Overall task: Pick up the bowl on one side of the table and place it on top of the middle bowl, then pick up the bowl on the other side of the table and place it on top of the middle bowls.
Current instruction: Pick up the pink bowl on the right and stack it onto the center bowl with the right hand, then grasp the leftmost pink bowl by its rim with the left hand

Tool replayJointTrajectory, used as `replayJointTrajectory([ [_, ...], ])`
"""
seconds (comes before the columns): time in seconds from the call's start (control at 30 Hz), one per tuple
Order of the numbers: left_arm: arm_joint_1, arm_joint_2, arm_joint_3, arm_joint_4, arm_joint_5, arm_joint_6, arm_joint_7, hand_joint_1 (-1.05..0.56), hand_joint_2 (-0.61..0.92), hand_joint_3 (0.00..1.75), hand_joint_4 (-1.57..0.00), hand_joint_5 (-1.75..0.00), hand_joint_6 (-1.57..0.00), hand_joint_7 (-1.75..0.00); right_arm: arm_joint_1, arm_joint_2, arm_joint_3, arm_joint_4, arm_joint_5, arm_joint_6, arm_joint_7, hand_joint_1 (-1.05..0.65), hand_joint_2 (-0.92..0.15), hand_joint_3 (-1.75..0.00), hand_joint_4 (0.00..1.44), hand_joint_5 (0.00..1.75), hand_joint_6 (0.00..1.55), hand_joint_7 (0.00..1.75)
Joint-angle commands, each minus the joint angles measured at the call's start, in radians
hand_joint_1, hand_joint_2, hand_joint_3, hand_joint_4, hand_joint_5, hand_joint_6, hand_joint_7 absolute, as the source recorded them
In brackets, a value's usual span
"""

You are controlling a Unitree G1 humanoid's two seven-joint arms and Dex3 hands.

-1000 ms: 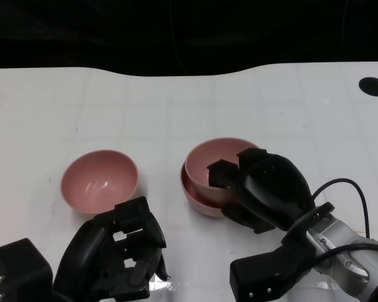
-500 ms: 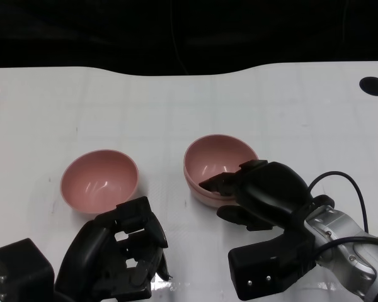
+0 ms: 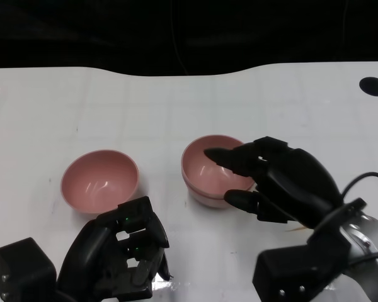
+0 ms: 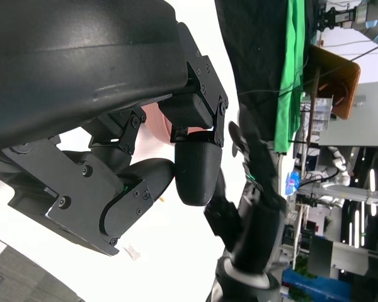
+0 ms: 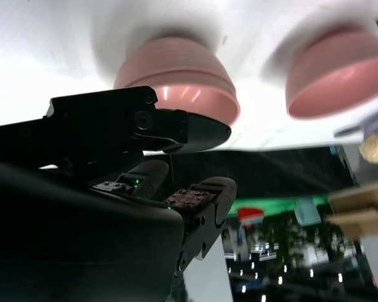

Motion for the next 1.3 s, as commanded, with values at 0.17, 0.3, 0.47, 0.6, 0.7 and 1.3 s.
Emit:
replayJointTrajectory([
  [0.17,-0.013,0.018,0.015,0.047,0.036,-0.077,0.004,-0.13,0.42,1.3,-0.8,-1.68,-0.75,-1.5,0.158,-0.032,-0.102,-0.081,0.145,-0.162,-0.057,-0.4,-0.92,-0.19,0.34,0.95,0.64,0.14],
  [0.3,-0.02,0.018,0.023,0.07,0.047,-0.115,0.007,-0.12,0.42,1.29,-0.79,-1.68,-0.74,-1.49,0.232,-0.027,-0.142,-0.102,0.209,-0.228,-0.055,-0.33,-0.92,-0.17,0.41,1.0,0.71,0.19],
  [0.47,-0.018,0.002,0.03,0.076,0.046,-0.138,0.026,-0.11,0.48,1.22,-0.71,-1.55,-0.74,-1.25,0.325,-0.024,-0.186,-0.147,0.314,-0.26,-0.004,-0.27,-0.92,-0.22,0.51,1.09,0.79,0.26],
  [0.6,-0.019,-0.002,0.033,0.078,0.085,-0.188,0.055,-0.14,0.52,1.06,-0.65,-1.37,-0.68,-1.05,0.401,-0.004,-0.213,-0.19,0.447,-0.275,0.051,-0.17,-0.84,-0.38,0.59,1.21,0.82,0.48],
  [0.7,-0.02,0.001,0.031,0.075,0.106,-0.215,0.07,-0.19,0.6,0.85,-0.61,-1.23,-0.64,-0.85,0.443,0.015,-0.228,-0.205,0.528,-0.291,0.083,-0.11,-0.55,-0.96,0.64,1.35,0.76,0.83],
  [1.3,-0.075,0.118,0.045,-0.062,0.391,-0.155,0.199,-0.37,0.92,0.09,-0.3,-0.7,-0.5,-0.08,0.483,0.153,-0.306,-0.203,0.677,-0.082,0.169,-0.04,-0.31,-1.58,0.95,1.74,0.85,1.46],
])
